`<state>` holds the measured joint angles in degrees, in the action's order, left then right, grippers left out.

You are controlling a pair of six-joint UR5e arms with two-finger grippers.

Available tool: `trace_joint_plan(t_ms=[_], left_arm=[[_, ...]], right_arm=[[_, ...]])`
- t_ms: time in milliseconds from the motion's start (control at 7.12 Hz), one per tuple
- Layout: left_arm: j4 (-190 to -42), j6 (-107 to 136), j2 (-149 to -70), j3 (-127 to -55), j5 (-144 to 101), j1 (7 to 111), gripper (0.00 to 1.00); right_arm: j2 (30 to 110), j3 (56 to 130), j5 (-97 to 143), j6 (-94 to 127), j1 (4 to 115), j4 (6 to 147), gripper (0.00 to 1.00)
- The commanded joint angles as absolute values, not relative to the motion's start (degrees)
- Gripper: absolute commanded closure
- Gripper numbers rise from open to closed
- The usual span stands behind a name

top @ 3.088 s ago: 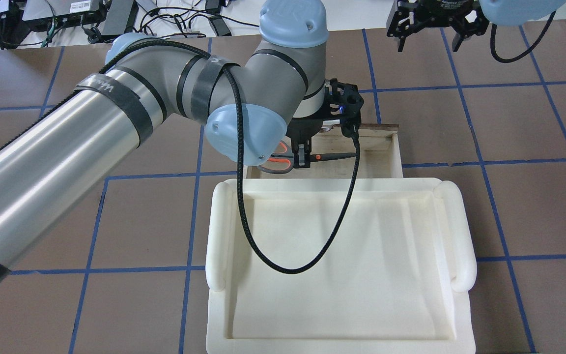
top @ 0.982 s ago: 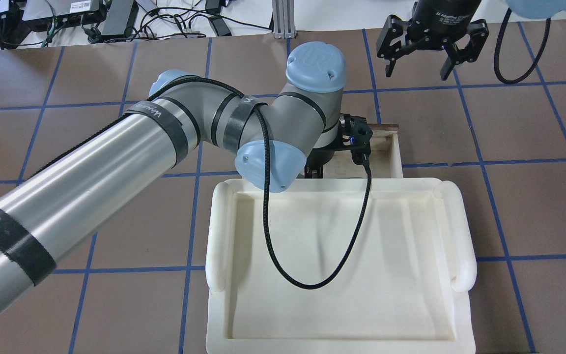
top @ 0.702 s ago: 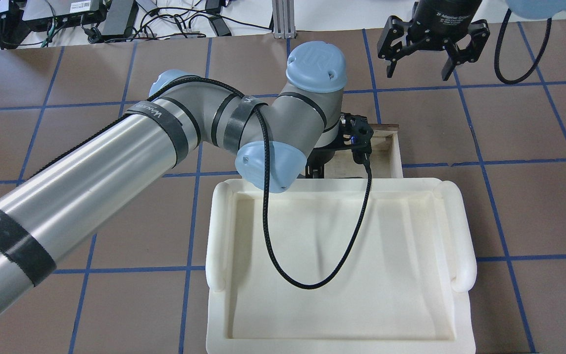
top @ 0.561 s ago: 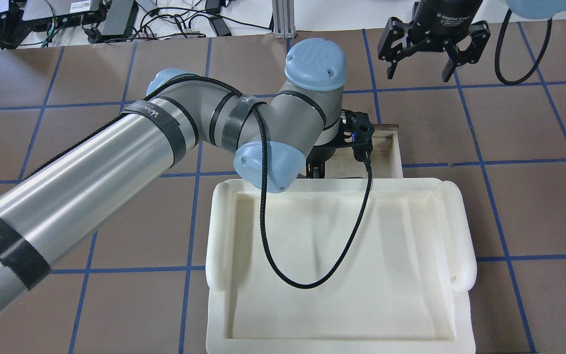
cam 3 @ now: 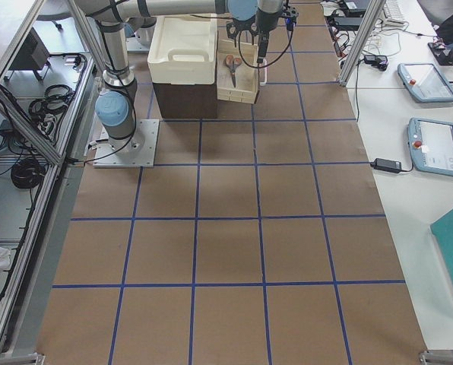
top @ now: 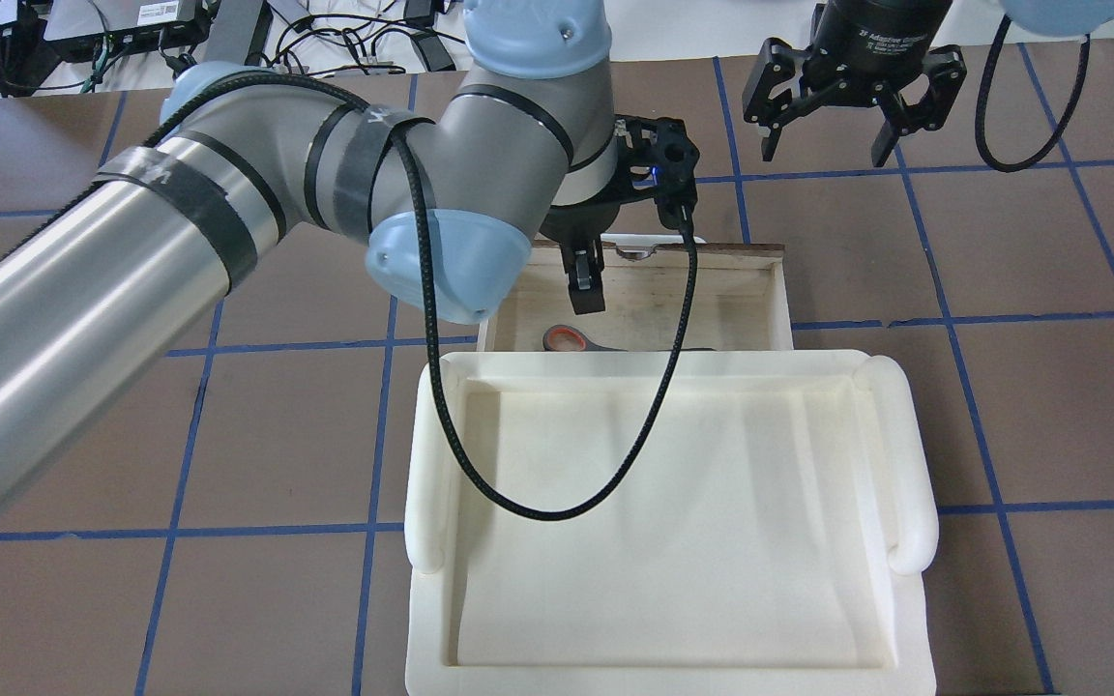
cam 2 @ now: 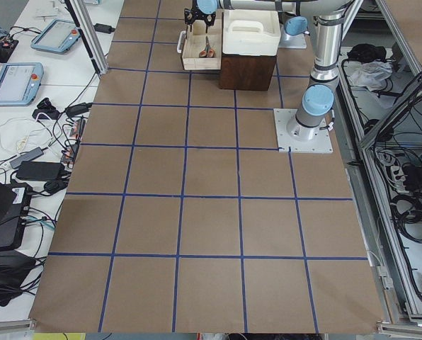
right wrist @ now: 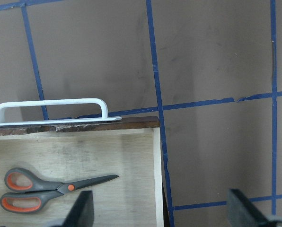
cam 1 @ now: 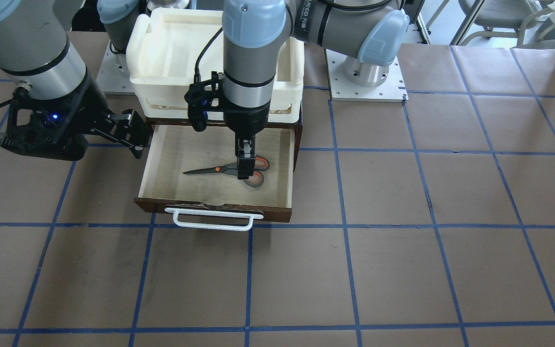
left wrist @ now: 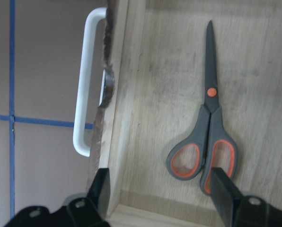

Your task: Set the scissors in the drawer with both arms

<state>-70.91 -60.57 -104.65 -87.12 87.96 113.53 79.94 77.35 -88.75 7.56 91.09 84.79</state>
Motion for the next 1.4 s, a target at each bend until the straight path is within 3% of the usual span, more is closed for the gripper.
trace_joint_plan(t_ms=[0,140,421,702,1263], left_arm=[[-75.9,-60.5,-100.7,-86.8,88.3,105.7,0.15],[-78.2,-58.8,-99.0,-86.8,88.7,101.3,0.00],[-86.5,-53.7,-95.8,-87.5,88.9,94.2,0.00],[-85.2,-43.9,-96.1,-88.4,88.5,91.5,0.00],[-85.0,-13.8,-92.8,-87.2,88.4,91.8,0.00]], right_arm=[[80.1,77.3,-88.3,7.1,91.2,83.6,0.00],[80.1,77.3,-88.2,6.8,91.2,83.6,0.00],[80.3,77.2,-88.6,6.6,91.1,83.6,0.00],[80.7,77.2,-88.8,5.7,91.1,83.5,0.00],[81.1,77.3,-89.6,5.7,91.1,83.5,0.00]])
